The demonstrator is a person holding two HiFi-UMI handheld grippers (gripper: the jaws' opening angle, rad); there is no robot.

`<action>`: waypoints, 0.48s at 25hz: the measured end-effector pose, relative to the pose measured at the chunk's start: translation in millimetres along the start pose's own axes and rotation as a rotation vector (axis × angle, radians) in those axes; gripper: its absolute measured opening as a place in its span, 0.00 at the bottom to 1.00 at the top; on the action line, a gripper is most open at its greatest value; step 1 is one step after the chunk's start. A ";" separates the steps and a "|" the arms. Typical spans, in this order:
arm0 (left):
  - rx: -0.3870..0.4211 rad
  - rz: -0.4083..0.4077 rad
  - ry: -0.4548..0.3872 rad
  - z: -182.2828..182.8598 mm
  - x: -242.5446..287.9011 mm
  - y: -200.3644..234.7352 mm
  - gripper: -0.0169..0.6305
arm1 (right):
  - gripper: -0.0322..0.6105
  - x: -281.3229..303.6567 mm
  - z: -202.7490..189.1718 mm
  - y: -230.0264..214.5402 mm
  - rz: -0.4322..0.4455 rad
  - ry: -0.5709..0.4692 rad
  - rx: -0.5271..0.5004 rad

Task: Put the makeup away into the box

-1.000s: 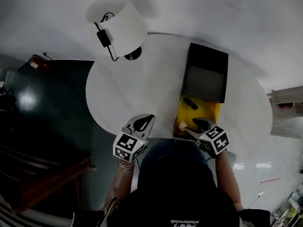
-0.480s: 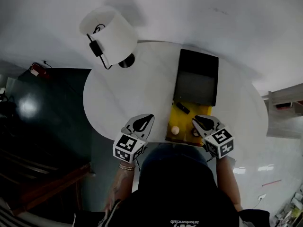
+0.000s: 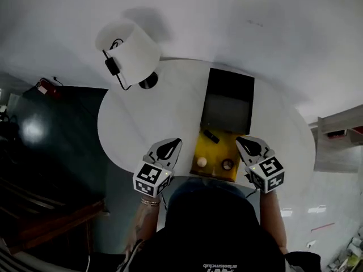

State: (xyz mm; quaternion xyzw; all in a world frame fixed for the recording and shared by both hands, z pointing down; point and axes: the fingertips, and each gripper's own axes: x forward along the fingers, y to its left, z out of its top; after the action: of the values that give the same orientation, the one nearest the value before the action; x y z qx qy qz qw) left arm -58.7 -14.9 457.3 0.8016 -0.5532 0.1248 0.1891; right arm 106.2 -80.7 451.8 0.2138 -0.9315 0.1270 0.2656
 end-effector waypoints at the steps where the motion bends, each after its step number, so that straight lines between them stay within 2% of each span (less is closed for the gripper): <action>1: 0.009 -0.002 -0.003 4.0 1.9 -1.3 0.05 | 0.10 -3.8 5.7 -4.1 -0.013 -0.017 0.000; 9: 0.099 -0.029 -0.063 53.2 12.8 -16.9 0.05 | 0.09 -36.7 49.3 -29.7 -0.079 -0.151 -0.021; 12: 0.131 -0.042 -0.085 69.8 18.2 -21.2 0.05 | 0.09 -46.9 58.1 -34.4 -0.093 -0.167 -0.039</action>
State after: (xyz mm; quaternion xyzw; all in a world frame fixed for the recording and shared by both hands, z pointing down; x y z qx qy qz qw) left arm -33.1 -54.3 398.6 0.8283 -0.5344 0.1225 0.1154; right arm 132.6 -115.7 382.2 0.2616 -0.9416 0.0783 0.1969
